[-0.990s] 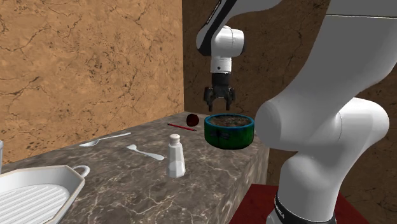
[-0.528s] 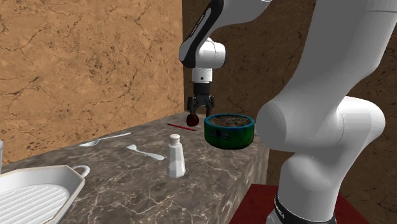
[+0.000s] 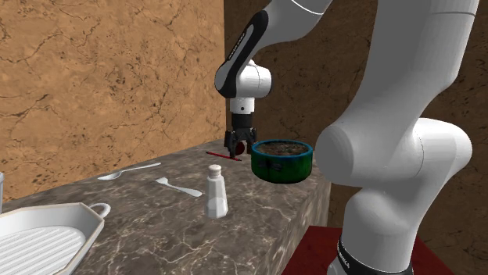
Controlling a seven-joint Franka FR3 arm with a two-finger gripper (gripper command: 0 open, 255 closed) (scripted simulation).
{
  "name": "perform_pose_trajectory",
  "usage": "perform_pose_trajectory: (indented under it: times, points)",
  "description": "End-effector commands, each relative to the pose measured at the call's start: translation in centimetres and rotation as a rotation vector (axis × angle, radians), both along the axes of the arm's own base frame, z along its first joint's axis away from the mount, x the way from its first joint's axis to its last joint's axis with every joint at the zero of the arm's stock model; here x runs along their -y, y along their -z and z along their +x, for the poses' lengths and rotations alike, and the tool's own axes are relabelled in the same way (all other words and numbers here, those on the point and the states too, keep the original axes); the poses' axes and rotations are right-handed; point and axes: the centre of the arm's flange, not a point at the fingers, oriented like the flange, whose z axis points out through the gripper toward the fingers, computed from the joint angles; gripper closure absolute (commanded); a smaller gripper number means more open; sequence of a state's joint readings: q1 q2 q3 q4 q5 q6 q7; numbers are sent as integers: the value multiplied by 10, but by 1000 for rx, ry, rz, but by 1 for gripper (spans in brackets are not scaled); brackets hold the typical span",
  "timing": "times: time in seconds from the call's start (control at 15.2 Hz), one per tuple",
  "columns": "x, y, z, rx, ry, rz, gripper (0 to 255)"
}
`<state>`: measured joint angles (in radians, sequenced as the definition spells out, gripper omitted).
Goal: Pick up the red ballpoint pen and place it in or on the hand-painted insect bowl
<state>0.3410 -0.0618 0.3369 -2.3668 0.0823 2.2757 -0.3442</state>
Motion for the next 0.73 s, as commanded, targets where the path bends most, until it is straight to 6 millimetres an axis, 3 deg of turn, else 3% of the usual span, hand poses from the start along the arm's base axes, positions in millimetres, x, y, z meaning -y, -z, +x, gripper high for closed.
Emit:
perform_pose_trajectory:
  times: [0.0,0.46,0.53,0.66]
  points:
    - [0,7,0,1,0,0,0]
    - [0,7,0,1,0,0,0]
    - [0,7,0,1,0,0,255]
    - [0,7,0,1,0,0,255]
